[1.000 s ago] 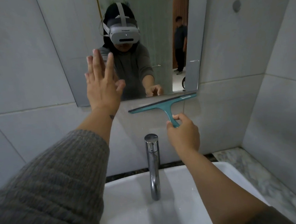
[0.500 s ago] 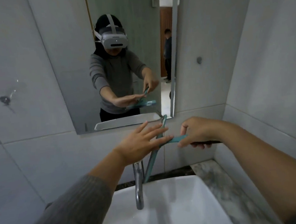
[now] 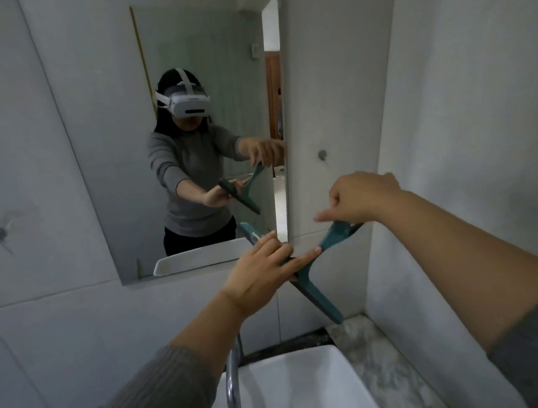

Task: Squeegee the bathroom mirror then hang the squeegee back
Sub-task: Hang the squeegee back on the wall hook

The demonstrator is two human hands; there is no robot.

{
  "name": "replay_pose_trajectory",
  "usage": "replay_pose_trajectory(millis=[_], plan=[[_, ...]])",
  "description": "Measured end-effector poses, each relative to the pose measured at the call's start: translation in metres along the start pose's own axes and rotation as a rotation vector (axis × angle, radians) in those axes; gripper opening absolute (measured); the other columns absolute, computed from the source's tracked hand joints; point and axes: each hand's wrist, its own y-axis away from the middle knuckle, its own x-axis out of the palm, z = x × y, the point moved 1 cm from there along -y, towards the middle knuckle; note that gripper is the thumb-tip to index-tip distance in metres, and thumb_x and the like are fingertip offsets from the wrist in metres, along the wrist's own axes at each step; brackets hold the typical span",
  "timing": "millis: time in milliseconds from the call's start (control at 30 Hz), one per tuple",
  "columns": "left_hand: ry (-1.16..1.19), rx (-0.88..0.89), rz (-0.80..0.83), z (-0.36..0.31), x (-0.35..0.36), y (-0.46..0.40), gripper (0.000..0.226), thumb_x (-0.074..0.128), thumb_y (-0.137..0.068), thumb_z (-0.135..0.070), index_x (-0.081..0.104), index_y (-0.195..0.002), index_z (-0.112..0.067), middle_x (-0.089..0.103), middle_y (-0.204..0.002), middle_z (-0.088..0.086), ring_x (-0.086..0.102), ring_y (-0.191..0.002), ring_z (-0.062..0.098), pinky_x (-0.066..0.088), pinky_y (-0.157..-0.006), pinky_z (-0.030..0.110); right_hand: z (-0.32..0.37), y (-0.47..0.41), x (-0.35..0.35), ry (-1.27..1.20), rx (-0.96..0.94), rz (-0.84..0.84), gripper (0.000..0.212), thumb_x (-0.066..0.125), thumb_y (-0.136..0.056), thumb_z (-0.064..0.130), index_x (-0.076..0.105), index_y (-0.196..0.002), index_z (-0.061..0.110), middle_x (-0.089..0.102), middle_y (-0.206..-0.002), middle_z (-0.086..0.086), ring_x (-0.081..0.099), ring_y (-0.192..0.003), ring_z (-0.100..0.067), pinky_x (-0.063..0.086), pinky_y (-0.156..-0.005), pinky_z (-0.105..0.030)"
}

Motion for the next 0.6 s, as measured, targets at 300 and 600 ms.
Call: replay_pose_trajectory(millis=[300, 600], plan=[[0.110, -0.477, -0.051, -0.049, 0.011, -0.065, 0.089, 0.082, -0.070, -0.015, 0.034, -0.145, -0.022, 0.058, -0.088, 0.003, 0.056, -0.083, 0.025, 0.041, -0.104, 0.047, -0.011, -0.042, 0.015, -1.127, 0.414, -0.557, 0.052, 0.071, -0.084, 0.019, 0.043, -0.126, 0.009, 0.061, -0.118, -0.015, 0.063, -0.103, -0.033, 0.049, -0.077, -0.030], [0.397, -0.582, 0.155, -0.043, 0.077, -0.104, 0.079, 0.050, -0.093, -0.015, -0.002, -0.151, -0.020, 0.048, -0.122, 0.007, 0.045, -0.109, 0.024, 0.034, -0.103, 0.036, -0.019, -0.119, 0.049, -1.087, 0.306, -0.616, 0.050, 0.074, -0.081, 0.012, 0.057, -0.128, 0.012, 0.069, -0.102, -0.005, 0.066, -0.093, -0.020, 0.054, -0.084, -0.031]])
